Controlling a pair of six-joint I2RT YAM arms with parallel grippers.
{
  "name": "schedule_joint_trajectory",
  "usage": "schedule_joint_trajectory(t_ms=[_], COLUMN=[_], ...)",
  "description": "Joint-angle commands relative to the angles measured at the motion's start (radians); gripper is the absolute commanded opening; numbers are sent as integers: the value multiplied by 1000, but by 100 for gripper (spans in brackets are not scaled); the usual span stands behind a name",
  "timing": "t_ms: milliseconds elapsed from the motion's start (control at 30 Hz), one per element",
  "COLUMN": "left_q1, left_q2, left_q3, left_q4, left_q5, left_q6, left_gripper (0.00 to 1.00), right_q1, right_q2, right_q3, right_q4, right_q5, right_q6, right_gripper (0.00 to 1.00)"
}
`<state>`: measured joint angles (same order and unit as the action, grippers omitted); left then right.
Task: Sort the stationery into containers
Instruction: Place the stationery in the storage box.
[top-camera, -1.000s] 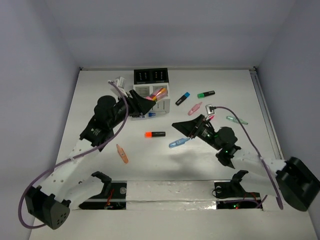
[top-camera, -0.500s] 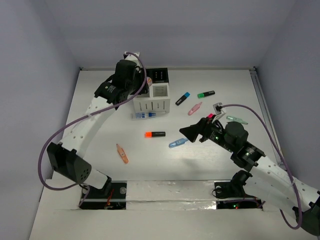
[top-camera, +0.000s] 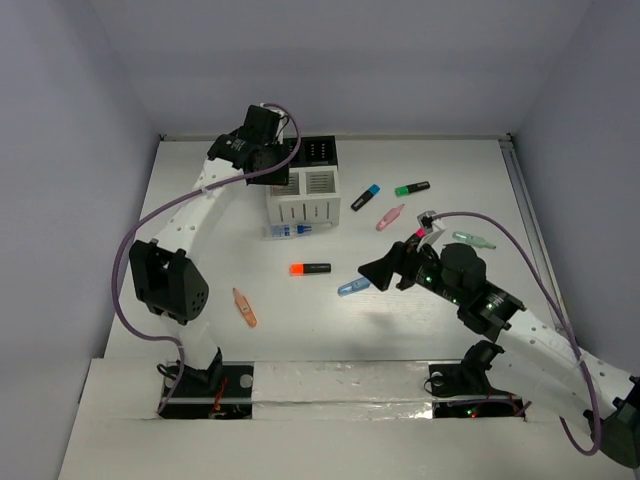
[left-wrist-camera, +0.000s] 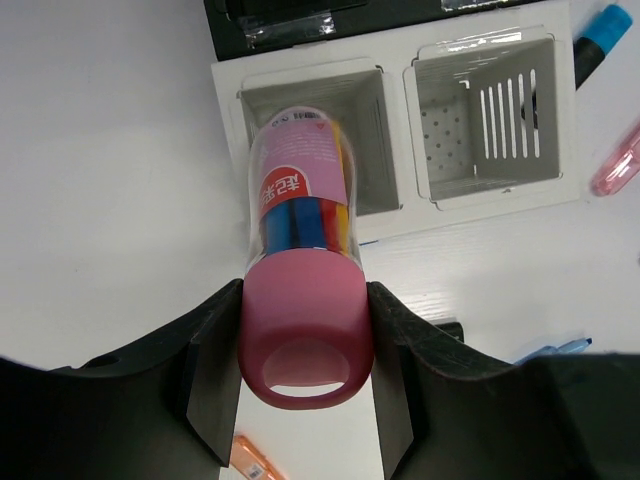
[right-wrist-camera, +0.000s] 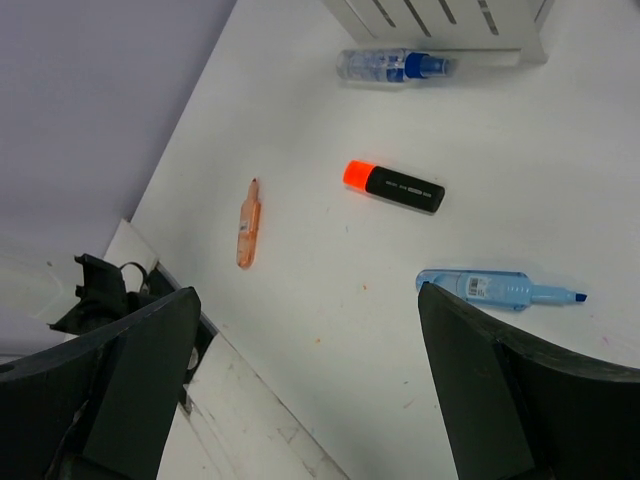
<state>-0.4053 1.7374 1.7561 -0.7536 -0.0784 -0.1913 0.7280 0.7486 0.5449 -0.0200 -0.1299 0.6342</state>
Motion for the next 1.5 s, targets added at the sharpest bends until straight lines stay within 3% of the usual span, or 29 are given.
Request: schedule_joint_trajectory(t_ms=[0,400,500,633,700,867,967,1067,1167,1200,1233,1300,1333,1467], left_q1=[6,6,6,6,6,6,6,6,40,49,68,80,80,80], left_q2=[7,134,128,71,42,-7,-67,-221,-441,-500,-612,-711,-793,-886], left_q3=[100,161,146,111,94,89,70,-125,-444,-613,-688,-899,-958,-1167], left_q4=[-38,-89,-47,34,77,146,202,372,588,637,681,773,808,867], left_q5=[11,20,20,22,28,49,11,-14,-27,-24,-23,-15,-6,-1], left_q6=[30,36,30,4,-2,-7,-13,-69,-178,-210,-273,-347,-402,-444], left_gripper=[0,0,17,52,61,69,69,66,58,54,46,39,36,26], right_q1=[10,10,10,10,10,10,10,10,10,10,19,19,19,19], right_q2=[9,51,60,75,84,97,84,63,57,58,67,78,81,107], right_q3=[-13,-26,-34,-40,-40,-45,-49,-62,-77,-79,-80,-82,-83,-80], right_q4=[61,115,133,150,161,180,180,192,212,216,219,226,229,252], right_q5=[-27,-54,-65,-77,-88,-103,-96,-73,-60,-60,-59,-60,-59,-65], right_q6=[-8,5,15,16,21,30,28,27,27,27,27,25,25,27], right_gripper=[96,96,96,97,98,100,100,91,68,56,47,26,24,23])
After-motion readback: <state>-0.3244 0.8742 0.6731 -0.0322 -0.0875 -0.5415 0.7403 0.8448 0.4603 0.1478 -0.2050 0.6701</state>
